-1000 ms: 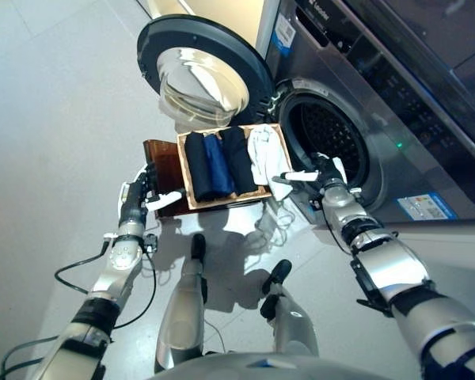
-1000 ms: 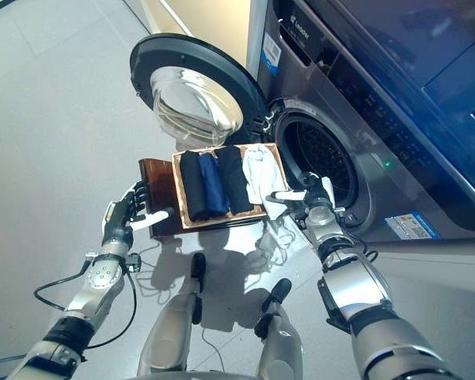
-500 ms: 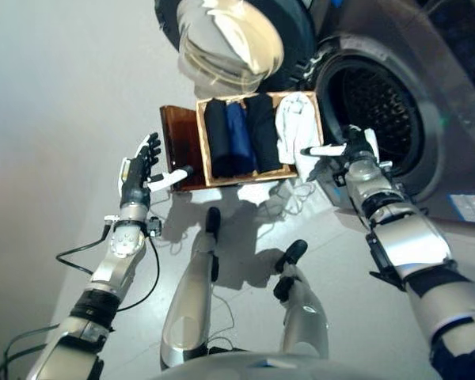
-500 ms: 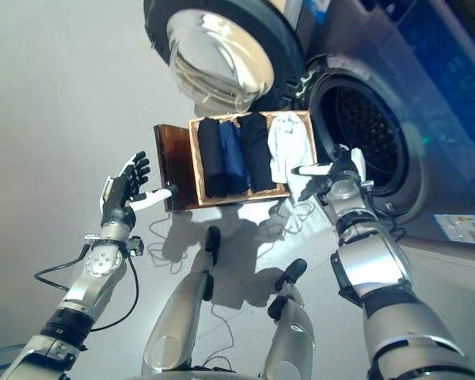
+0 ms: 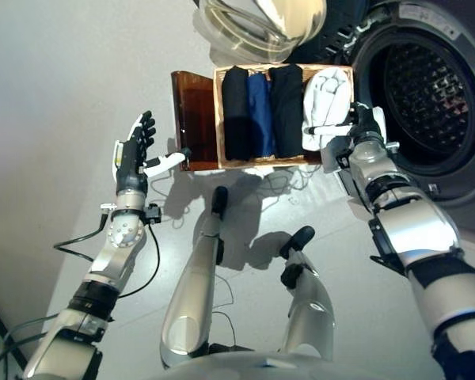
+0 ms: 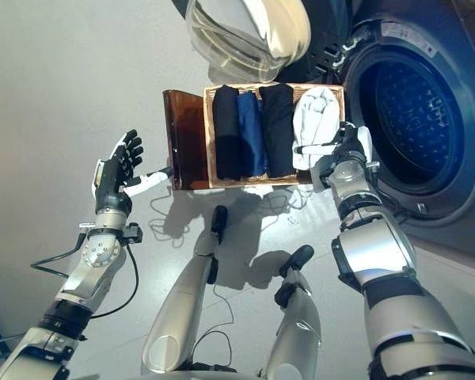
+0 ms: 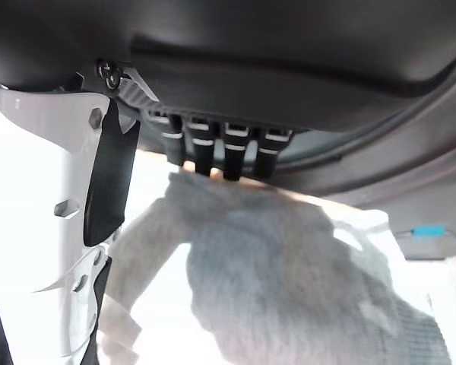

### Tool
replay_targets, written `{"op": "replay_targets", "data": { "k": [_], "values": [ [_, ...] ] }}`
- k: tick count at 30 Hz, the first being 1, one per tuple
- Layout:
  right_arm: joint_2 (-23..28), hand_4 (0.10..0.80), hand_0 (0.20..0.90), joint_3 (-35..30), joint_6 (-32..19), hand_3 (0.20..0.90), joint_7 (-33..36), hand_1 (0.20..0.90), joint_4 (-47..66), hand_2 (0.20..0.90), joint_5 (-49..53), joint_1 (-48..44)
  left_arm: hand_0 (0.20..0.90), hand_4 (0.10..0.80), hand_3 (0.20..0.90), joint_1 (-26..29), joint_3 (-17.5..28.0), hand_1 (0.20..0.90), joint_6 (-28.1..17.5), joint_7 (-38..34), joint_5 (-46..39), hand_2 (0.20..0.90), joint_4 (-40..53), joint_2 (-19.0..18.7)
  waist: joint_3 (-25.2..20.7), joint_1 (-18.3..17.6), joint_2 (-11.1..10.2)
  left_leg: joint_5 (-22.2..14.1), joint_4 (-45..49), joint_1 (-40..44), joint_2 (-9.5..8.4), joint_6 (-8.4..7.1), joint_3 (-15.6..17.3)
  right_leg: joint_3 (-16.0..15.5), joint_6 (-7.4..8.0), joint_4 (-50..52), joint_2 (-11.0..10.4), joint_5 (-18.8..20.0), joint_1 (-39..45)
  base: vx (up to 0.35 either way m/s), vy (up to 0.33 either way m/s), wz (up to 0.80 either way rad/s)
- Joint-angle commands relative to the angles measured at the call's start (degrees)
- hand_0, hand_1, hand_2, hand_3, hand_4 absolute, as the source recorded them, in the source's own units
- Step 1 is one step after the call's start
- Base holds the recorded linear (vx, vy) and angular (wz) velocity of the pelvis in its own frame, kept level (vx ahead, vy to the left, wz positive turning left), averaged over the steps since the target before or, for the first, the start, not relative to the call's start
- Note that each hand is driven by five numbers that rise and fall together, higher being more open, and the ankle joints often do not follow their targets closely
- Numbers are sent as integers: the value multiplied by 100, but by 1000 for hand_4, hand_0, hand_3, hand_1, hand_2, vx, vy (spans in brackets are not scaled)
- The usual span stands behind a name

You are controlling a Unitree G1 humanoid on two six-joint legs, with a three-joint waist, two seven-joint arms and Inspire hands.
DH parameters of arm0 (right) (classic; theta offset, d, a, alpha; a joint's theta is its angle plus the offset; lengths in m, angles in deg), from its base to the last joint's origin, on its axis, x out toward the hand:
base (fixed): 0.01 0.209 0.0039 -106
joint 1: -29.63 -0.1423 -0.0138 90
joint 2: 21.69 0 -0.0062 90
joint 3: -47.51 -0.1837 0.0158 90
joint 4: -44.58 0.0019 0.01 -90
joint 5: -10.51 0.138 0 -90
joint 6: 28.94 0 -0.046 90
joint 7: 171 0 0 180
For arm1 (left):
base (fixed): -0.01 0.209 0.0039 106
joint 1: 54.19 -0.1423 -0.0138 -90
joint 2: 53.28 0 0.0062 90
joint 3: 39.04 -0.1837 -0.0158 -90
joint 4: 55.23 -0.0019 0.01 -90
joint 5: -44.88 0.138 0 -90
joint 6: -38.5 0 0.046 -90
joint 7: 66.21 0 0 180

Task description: Pick up the clothes and place them into the washing machine

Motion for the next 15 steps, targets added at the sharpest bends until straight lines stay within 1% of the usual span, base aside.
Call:
{"op": "replay_targets", "data": {
  "k": [1,2,3,4,5,9,15],
  "values": [
    [702,686,741,336,-88,741,383,741,145,741,-198,-520,900,800,900,44,183,900,-673,-271,134,900,1071,-347,27,192,89,-828,735,-628,-190,-381,136,165,437,217,-301,-272,416,-14,27,6],
    [711,525,516,340,-89,516,380,516,141,516,-198,-527,900,800,900,51,179,900,-670,-274,137,900,1073,-340,24,194,95,-830,745,-644,-191,-380,133,164,437,223,-302,-274,404,-11,34,8],
    [847,494,472,383,-66,472,370,472,96,472,-258,-576,900,800,900,28,163,900,-683,-306,178,900,1115,-347,60,224,134,-827,759,-709,-229,-381,131,155,436,243,-318,-281,351,-10,32,11],
    [895,435,389,409,-63,389,373,389,78,389,-278,-622,900,800,900,29,156,900,-689,-324,189,900,1121,-352,77,240,154,-826,775,-759,-242,-381,118,151,434,250,-326,-291,322,-9,36,12],
    [938,300,200,405,-64,200,391,200,57,200,-283,-649,900,800,900,27,158,900,-688,-357,206,900,1108,-346,94,253,178,-827,789,-797,-256,-375,113,142,433,262,-335,-298,283,-3,14,13],
    [1026,300,200,429,-77,200,434,200,76,200,-313,-643,900,800,900,33,164,900,-689,-432,236,900,1058,-333,105,257,235,-813,803,-873,-275,-386,110,144,439,229,-343,-302,246,10,23,11],
    [932,300,200,386,-71,200,521,200,50,200,-349,-555,900,800,900,59,156,900,-713,-511,226,900,996,-349,48,229,241,-840,814,-788,-280,-376,153,124,449,75,-349,-259,364,3,4,1]
  ]
}}
